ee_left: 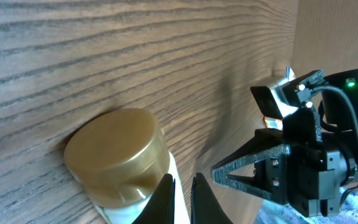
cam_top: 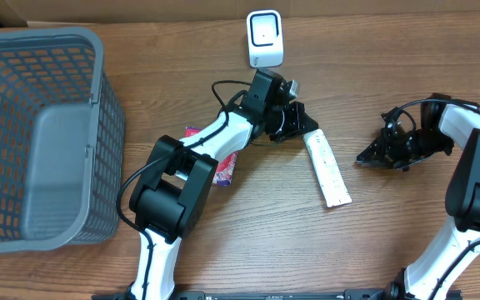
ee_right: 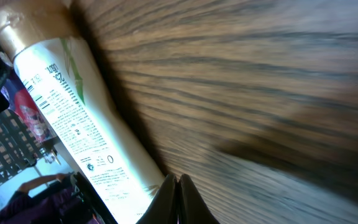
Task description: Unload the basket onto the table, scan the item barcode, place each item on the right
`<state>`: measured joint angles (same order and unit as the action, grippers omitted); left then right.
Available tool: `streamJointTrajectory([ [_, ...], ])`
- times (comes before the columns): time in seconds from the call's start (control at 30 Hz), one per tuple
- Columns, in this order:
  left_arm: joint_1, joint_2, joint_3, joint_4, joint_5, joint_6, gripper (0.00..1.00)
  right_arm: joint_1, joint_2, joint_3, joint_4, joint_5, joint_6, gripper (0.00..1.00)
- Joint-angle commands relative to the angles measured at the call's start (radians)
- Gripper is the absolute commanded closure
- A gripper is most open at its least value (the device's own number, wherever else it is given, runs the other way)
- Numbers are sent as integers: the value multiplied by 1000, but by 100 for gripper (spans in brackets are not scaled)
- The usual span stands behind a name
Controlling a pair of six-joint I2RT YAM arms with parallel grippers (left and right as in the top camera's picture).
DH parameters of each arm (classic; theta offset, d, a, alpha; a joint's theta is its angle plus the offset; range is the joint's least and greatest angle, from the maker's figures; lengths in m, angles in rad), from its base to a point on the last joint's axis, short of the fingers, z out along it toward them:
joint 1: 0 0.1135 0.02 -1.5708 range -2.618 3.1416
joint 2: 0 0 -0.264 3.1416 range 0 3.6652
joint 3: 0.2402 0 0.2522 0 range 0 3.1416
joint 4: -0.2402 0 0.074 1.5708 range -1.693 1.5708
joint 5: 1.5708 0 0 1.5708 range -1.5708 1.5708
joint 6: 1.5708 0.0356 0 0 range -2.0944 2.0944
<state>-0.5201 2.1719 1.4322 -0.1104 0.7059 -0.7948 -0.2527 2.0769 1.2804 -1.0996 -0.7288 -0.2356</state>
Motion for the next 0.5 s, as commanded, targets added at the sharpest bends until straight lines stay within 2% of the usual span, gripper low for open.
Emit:
streamJointTrajectory([
  [0.0,-3,5,-19,11,-12,-14,95,14,-35,-8,2,-6,1,93],
  [0.13,-3,17,-31,11,-37,-26,95,23,-35,-8,1,-18,1,73],
  [0.23,-3,30,-39,18,-36,-30,96,24,-35,-14,3,-35,1,64],
  [0.37,-3,39,-39,18,-37,-29,96,24,-35,-47,53,-76,1,62],
  [0.47,-3,48,-39,10,-37,-29,96,24,-35,-98,121,-127,-4,67],
])
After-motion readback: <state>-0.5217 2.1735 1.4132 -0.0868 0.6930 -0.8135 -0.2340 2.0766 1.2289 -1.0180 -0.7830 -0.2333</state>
